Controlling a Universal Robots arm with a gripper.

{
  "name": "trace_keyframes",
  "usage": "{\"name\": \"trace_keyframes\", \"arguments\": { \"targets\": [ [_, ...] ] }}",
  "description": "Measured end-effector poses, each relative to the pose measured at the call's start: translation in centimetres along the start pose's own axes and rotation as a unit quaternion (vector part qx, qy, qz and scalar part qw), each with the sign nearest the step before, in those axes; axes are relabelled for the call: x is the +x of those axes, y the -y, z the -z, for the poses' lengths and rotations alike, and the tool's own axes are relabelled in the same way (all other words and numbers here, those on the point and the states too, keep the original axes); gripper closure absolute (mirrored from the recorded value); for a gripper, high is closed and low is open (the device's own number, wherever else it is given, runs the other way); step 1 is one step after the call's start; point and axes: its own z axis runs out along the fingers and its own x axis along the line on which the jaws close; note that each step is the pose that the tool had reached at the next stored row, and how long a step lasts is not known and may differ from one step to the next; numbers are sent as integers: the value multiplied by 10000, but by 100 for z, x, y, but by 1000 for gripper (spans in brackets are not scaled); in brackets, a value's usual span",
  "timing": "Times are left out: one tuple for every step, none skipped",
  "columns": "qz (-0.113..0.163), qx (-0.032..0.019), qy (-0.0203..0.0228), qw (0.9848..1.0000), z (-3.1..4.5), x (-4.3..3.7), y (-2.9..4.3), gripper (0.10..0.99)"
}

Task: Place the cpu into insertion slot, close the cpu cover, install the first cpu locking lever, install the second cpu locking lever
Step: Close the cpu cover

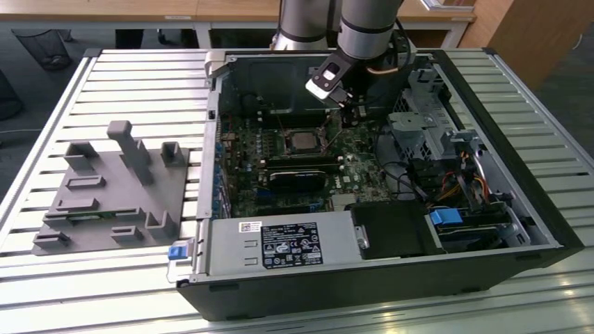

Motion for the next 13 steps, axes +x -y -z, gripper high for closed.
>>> {"name": "trace_keyframes", "arguments": {
  "targets": [
    [0,0,-1,10000,-7,2,21,980],
    [0,0,-1,10000,-7,2,22,980],
    [0,0,-1,10000,-7,2,24,980],
    [0,0,-1,10000,-7,2,26,980],
    [-1,0,-1,10000,-7,2,28,980],
    [0,0,-2,10000,-7,2,32,980],
    [0,0,-2,10000,-7,3,36,980],
    [-1,0,-2,10000,-7,4,43,980],
    [0,0,-1,10000,-7,5,52,980],
    [0,0,-2,10000,-7,5,61,980],
    [0,-1,-2,10000,-8,6,69,980],
    [0,0,-2,10000,-8,7,79,980],
    [0,0,-1,10000,-8,8,91,980]
  ]
}}
